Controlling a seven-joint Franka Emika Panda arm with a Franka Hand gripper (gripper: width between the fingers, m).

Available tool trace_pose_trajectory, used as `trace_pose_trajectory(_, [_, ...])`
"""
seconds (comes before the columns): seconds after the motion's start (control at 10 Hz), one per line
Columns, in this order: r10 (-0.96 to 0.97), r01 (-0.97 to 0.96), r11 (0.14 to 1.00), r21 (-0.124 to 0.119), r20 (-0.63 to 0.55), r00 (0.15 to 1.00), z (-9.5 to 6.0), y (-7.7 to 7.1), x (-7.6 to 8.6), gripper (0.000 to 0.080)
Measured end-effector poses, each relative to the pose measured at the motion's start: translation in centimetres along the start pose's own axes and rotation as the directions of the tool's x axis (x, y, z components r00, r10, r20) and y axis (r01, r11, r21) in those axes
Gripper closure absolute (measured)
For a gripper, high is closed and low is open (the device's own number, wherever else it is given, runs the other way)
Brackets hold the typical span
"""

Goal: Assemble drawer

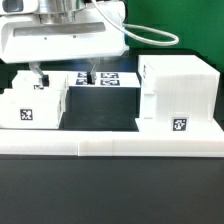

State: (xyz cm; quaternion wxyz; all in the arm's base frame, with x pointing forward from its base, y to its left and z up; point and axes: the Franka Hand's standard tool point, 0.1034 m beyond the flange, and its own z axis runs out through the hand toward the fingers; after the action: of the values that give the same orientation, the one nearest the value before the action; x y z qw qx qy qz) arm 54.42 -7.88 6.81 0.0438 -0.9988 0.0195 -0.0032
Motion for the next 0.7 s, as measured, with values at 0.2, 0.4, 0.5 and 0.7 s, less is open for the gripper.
trace_pose_trajectory(0.2, [0.000, 0.000, 1.000, 0.000, 0.001, 1.000, 0.1, 0.0, 0.0, 0.0150])
trace_pose_trajectory(0.4, [-0.007, 0.007, 1.000, -0.007, 0.007, 1.000, 0.9, 0.8, -0.5, 0.0150])
trace_pose_trajectory(0.5, [-0.003, 0.003, 1.000, -0.015, 0.010, 1.000, 2.0, 1.5, -1.4, 0.0150])
trace_pose_trajectory(0.7, [0.020, -0.020, 1.000, -0.010, 0.032, 0.999, 3.3, 2.3, -2.3, 0.0150])
